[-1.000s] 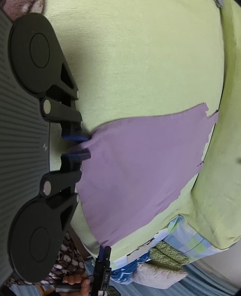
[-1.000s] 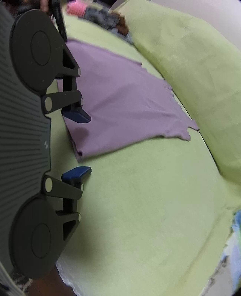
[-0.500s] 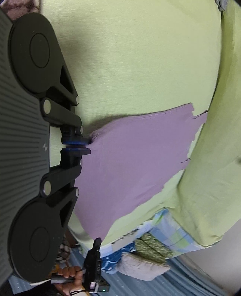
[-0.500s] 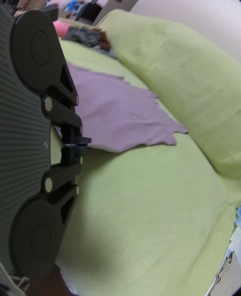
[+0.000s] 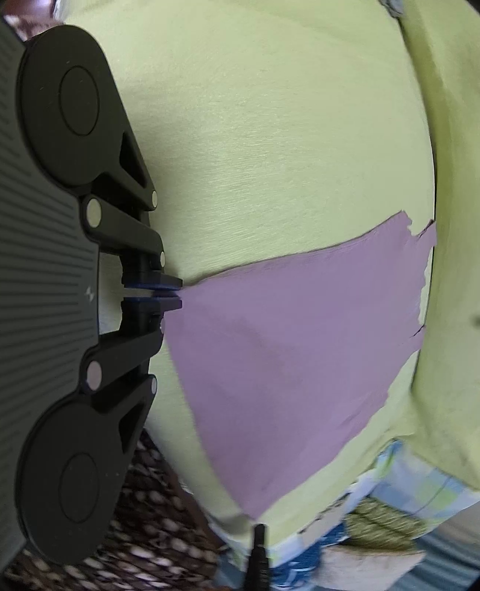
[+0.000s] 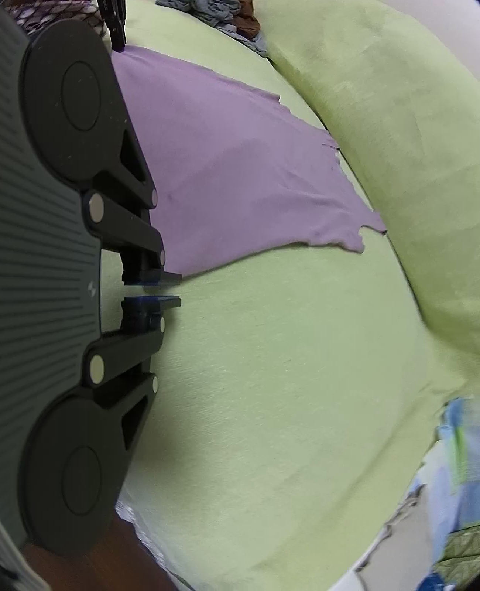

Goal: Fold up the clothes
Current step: 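Release the hem and move both grippers over the flat tank top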

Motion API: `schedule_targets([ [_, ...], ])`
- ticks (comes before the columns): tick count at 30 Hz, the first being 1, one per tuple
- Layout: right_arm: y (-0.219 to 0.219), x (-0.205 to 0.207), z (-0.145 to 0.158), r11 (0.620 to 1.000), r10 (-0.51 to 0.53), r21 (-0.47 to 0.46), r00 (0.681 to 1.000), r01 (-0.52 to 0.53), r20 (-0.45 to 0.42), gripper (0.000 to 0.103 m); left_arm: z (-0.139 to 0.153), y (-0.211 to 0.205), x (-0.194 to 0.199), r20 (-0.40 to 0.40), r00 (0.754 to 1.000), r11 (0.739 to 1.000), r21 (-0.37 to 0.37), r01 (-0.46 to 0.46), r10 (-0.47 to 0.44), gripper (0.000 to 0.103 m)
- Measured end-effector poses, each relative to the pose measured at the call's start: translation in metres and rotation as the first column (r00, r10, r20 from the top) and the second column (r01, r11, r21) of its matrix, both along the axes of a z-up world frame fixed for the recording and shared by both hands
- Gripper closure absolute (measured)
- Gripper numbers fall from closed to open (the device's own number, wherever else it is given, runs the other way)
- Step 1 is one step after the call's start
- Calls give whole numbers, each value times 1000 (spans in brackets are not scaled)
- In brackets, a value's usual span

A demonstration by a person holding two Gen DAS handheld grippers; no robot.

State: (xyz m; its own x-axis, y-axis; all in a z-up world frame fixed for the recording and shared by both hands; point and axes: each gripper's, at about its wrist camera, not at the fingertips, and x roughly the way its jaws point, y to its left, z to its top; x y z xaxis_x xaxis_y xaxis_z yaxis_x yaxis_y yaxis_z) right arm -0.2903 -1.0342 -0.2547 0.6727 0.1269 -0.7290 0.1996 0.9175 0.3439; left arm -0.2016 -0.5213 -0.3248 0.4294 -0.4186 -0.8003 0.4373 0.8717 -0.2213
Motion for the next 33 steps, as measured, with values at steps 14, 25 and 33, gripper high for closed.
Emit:
schedule_targets([
  [14, 122, 55, 16, 932, 359, -93, 924, -349, 129, 84, 20, -59, 27, 165, 983, 995, -43, 86, -78, 103],
  [25, 191, 78, -12, 827, 542, -231, 837, -513, 78, 81, -15, -84, 14, 157, 969, 981, 33, 190, -193, 103],
  [33, 163, 39, 3, 838, 528, -202, 846, -507, 67, 83, -3, -84, 10, 190, 965, 982, -20, 187, -180, 103],
])
